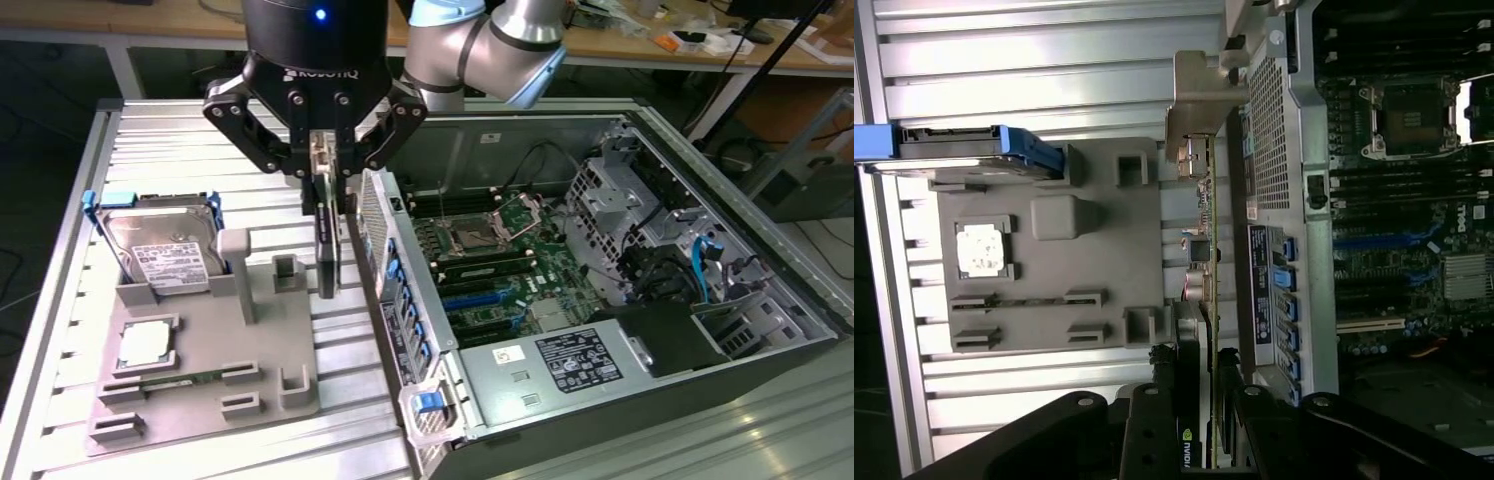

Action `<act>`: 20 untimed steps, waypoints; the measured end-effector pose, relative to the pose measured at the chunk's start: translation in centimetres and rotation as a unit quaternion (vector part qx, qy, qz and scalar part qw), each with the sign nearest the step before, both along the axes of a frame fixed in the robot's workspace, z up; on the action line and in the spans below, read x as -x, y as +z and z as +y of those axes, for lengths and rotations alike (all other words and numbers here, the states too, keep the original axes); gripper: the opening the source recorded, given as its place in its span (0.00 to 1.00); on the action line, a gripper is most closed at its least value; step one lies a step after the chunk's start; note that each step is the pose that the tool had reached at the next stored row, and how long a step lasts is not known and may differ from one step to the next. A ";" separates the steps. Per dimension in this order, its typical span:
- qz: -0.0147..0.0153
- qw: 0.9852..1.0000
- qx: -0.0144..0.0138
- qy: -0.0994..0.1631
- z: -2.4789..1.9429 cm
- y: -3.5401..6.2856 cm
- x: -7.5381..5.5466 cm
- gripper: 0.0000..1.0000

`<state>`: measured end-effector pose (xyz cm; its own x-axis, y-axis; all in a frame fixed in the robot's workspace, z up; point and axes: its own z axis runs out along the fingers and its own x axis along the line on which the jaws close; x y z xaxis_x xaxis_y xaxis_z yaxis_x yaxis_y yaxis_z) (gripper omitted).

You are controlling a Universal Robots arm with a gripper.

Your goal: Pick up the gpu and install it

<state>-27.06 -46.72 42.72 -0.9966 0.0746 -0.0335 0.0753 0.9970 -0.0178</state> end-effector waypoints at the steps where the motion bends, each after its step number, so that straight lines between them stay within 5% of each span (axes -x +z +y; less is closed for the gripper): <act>1: 0.000 1.000 0.000 0.000 0.00 0.00 0.0 0.27; 20: 0.000 1.000 0.000 0.000 0.00 0.00 -1.4 0.27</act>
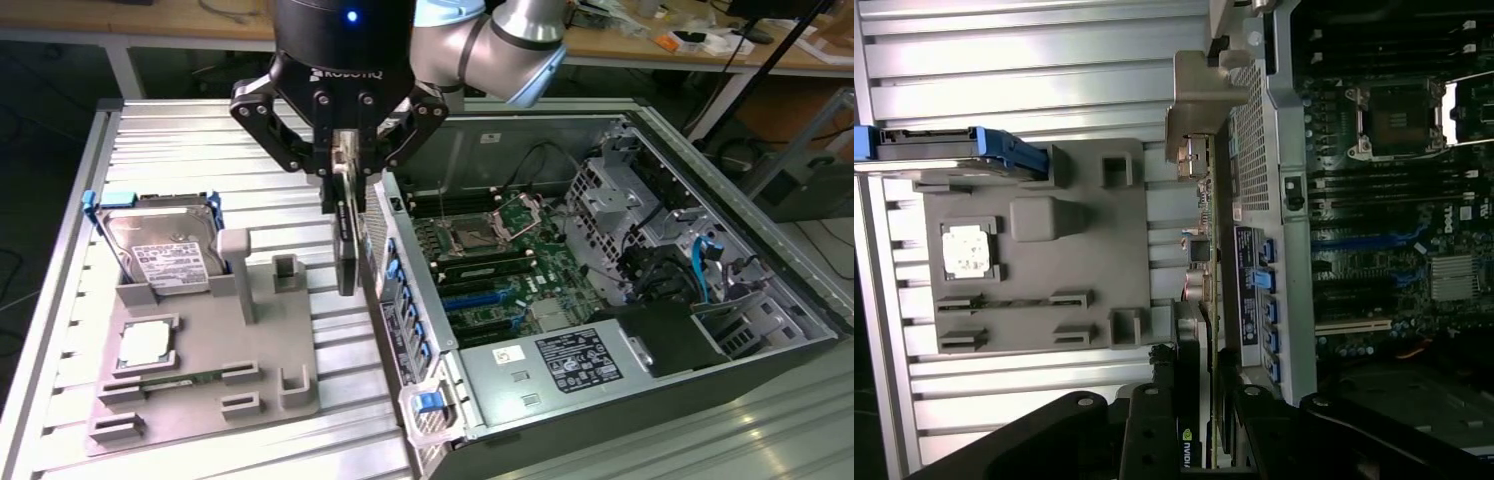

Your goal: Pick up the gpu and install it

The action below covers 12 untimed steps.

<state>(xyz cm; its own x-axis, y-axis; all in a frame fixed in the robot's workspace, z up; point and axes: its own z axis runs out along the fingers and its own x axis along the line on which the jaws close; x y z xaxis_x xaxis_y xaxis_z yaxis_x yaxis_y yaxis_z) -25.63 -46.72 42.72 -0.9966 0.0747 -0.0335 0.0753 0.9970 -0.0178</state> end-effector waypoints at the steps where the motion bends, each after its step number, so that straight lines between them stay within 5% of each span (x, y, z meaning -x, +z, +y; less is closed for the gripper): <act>1: 0.000 1.000 0.000 0.000 0.00 0.00 -0.1 0.27; 12: 0.000 1.000 0.000 0.000 0.00 0.00 -1.2 0.27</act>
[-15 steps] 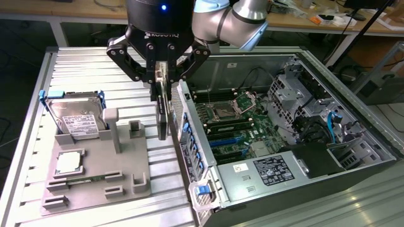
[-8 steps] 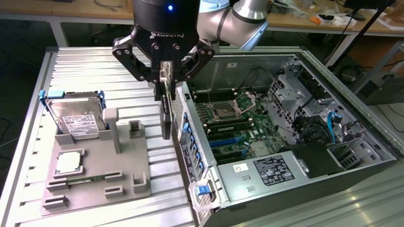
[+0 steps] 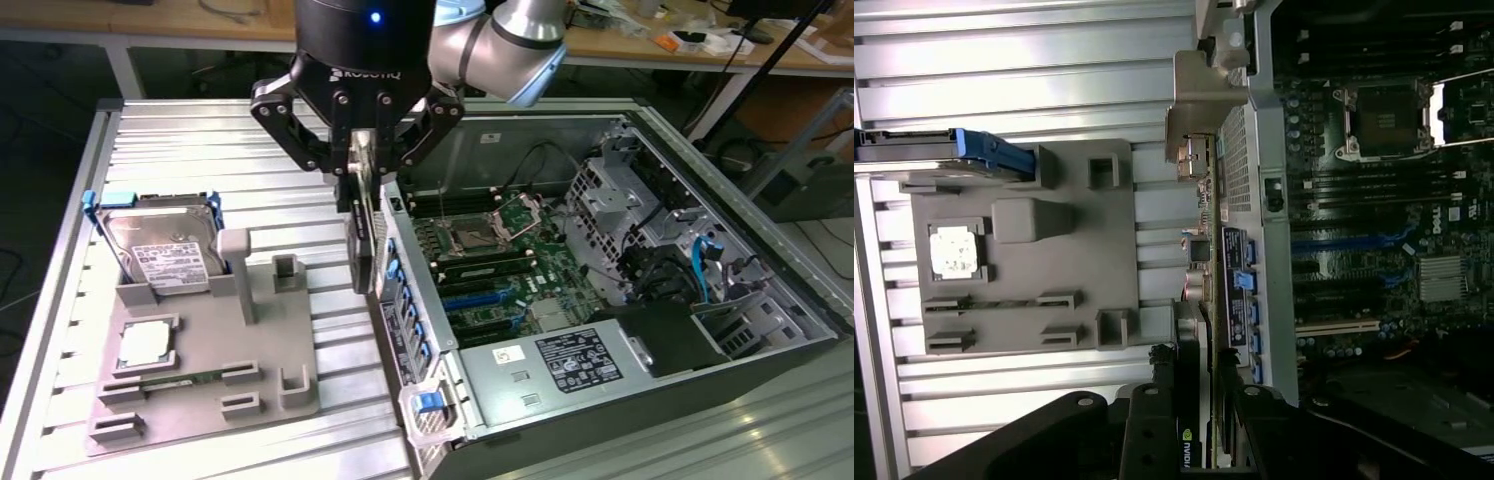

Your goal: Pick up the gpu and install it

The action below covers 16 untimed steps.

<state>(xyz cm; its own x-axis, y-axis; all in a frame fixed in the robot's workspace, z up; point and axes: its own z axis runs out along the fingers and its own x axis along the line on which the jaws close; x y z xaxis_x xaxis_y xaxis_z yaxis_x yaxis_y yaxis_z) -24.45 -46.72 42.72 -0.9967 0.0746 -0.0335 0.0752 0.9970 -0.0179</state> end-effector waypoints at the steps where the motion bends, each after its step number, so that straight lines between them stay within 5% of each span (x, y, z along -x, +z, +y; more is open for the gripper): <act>1: 0.000 1.000 0.000 0.000 0.00 0.00 -0.1 0.27; 12: 0.000 1.000 0.000 0.000 0.00 0.00 -4.6 0.27; 16: 0.000 1.000 0.000 0.000 0.00 0.00 -5.2 0.27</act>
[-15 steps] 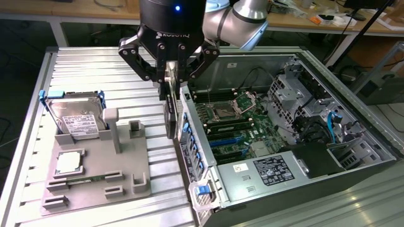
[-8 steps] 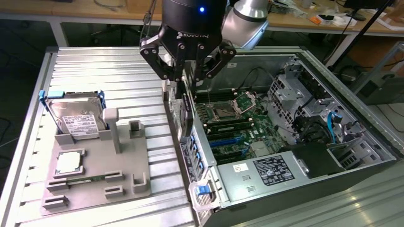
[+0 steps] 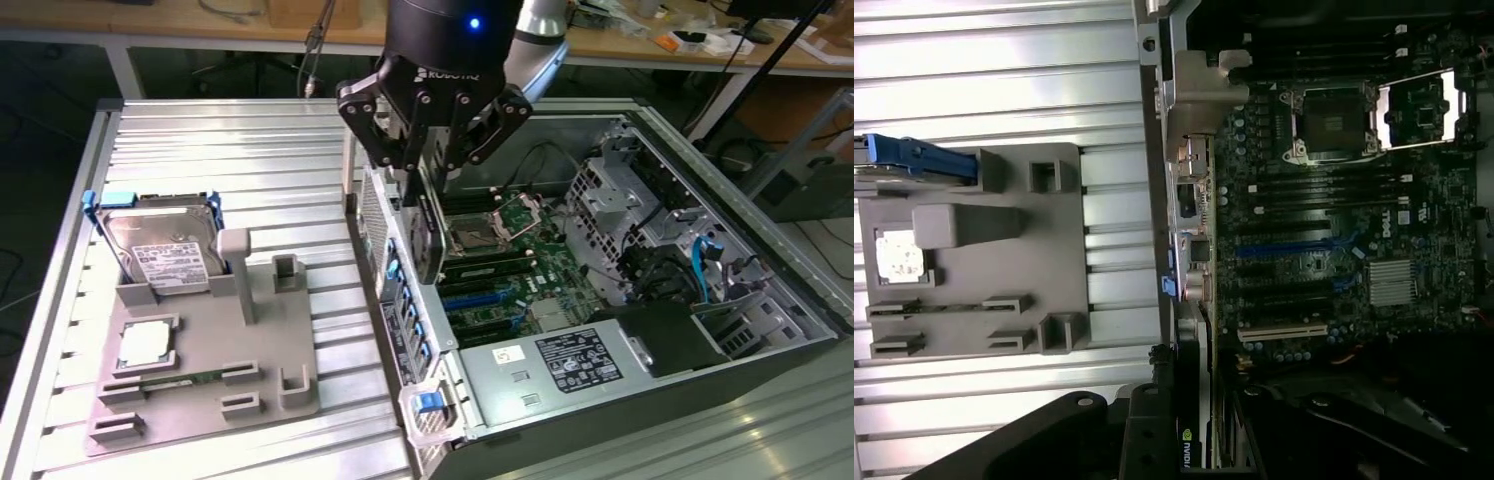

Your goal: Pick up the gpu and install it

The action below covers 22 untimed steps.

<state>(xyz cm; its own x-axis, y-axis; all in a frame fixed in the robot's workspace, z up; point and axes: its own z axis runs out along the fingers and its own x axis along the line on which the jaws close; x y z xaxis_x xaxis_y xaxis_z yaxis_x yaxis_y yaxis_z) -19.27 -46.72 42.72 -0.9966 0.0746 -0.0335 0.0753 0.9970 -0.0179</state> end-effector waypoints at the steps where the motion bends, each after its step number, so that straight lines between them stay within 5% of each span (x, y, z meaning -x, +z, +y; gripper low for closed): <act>1: 0.000 1.000 0.000 0.000 0.00 0.00 -0.1 0.27; 22: 0.000 1.000 0.000 0.000 0.00 0.00 -2.8 0.27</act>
<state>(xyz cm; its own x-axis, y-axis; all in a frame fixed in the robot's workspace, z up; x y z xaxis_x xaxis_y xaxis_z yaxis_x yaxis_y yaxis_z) -16.52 -46.72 42.72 -0.9967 0.0746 -0.0335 0.0752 0.9970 -0.0179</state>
